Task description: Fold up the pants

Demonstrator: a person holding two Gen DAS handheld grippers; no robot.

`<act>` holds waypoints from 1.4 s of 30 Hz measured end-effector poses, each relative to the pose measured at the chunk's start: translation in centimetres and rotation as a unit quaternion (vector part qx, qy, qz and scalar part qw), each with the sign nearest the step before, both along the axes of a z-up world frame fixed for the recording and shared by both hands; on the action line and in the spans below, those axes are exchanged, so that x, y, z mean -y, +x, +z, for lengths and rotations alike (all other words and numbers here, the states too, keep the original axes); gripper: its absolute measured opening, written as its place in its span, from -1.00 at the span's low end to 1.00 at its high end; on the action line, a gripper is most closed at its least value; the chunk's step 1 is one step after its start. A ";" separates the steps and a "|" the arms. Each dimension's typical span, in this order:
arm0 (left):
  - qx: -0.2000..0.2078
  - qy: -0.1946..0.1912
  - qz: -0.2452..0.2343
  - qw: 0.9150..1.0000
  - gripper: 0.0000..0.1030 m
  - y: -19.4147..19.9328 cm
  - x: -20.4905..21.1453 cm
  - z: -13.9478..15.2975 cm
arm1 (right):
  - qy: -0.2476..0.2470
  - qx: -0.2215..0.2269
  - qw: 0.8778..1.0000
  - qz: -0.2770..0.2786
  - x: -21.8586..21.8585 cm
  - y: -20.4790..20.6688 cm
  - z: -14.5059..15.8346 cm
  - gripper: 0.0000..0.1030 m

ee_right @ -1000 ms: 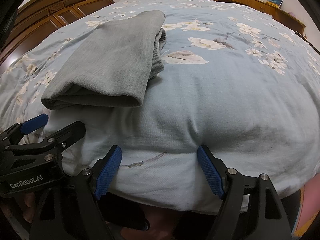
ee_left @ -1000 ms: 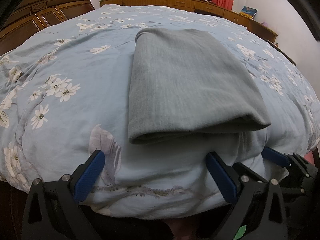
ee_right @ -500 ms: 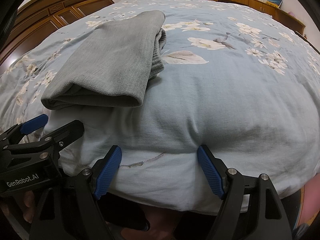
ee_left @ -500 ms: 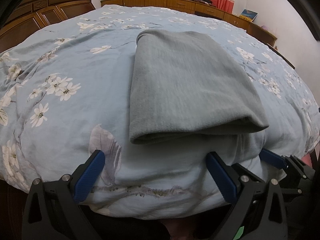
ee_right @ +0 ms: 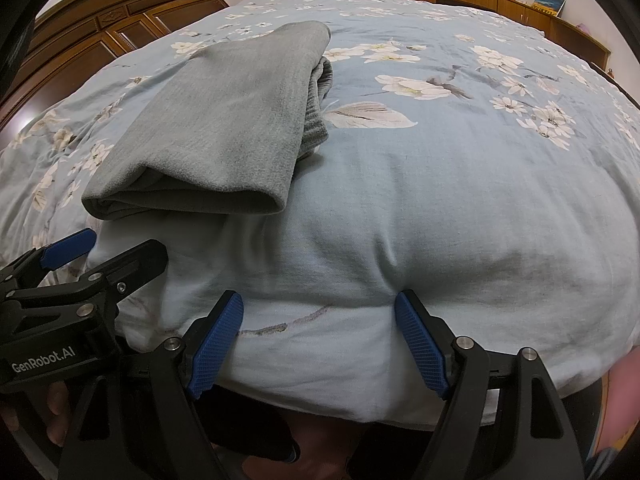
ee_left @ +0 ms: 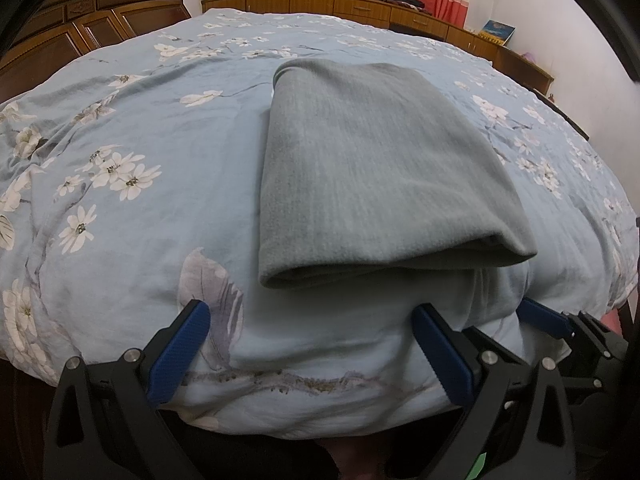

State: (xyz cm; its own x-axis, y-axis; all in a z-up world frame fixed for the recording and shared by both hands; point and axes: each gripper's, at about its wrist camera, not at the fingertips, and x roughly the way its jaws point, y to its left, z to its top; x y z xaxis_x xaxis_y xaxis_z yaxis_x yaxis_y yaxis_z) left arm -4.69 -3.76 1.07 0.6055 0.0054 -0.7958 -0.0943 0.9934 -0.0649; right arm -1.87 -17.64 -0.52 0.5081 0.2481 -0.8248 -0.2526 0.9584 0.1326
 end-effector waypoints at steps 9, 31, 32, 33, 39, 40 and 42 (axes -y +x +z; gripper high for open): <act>0.000 0.000 0.000 1.000 0.99 0.0 0.0 0.0 | 0.000 0.000 1.000 0.000 0.0 0.0 0.0 0.56; -0.002 0.000 0.000 1.000 0.99 0.0 0.1 -0.1 | 0.000 0.001 1.000 0.000 -0.1 0.1 0.0 0.58; -0.002 0.000 -0.001 1.000 0.99 0.0 0.2 -0.1 | 0.000 0.001 1.000 0.000 -0.1 0.1 0.0 0.58; -0.002 0.000 -0.001 1.000 0.99 0.0 0.1 -0.2 | 0.000 0.000 1.000 0.000 -0.1 0.1 0.0 0.58; -0.005 -0.003 -0.002 1.000 0.99 0.1 0.1 -0.2 | 0.005 -0.003 1.000 -0.003 -0.1 0.2 -0.1 0.58; -0.005 -0.005 -0.003 1.000 0.99 0.1 -0.1 -0.2 | 0.004 -0.003 1.000 -0.003 -0.1 0.2 -0.1 0.58; -0.006 -0.008 -0.003 1.000 0.99 0.1 -0.1 -0.2 | 0.003 -0.004 1.000 -0.003 -0.1 0.3 -0.1 0.58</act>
